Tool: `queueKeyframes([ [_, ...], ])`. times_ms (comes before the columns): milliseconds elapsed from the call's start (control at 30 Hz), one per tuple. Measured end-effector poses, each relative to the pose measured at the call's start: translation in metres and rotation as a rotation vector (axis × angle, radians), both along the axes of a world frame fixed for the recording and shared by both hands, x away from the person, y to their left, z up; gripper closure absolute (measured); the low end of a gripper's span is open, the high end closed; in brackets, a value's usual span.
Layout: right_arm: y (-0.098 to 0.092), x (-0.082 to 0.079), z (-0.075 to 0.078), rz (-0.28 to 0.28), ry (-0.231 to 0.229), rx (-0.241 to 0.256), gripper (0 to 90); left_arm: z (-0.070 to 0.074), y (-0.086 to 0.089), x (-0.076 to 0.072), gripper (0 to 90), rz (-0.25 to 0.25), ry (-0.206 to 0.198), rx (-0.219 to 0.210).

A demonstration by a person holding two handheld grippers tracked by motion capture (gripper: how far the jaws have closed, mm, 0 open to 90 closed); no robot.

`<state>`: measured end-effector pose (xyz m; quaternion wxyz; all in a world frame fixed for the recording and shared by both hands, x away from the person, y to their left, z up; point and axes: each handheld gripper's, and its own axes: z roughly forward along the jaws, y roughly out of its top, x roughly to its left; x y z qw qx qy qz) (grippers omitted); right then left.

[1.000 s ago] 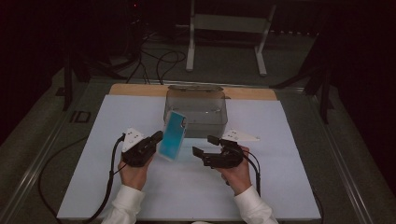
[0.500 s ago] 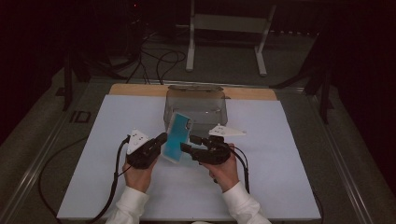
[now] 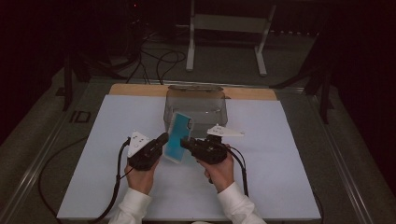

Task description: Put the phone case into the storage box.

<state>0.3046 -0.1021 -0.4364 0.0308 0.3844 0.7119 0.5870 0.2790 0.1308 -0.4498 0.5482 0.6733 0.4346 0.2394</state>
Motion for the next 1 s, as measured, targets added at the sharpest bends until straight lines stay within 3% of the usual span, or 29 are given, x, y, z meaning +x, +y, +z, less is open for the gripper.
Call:
queueKeyframes([
  [300, 0.0034, -0.0028, -0.0010, 0.012, 0.003, 0.002, 73.5, 0.0007, -0.0003, -0.0018, 89.0, 0.013, -0.005, -0.015],
  [667, 0.0017, 0.0006, 0.0022, -0.030, 0.010, 0.009, 81.3, -0.0010, -0.0029, -0.0038, 88.7, 0.009, -0.002, -0.030],
  [900, -0.0010, 0.0045, 0.0057, -0.013, 0.043, 0.022, 81.5, -0.0014, -0.0028, -0.0034, 87.5, 0.007, 0.016, -0.039],
  [1000, -0.0014, 0.0053, 0.0071, -0.007, 0.064, 0.014, 81.6, -0.0014, -0.0030, -0.0021, 81.8, -0.016, 0.017, -0.033],
])
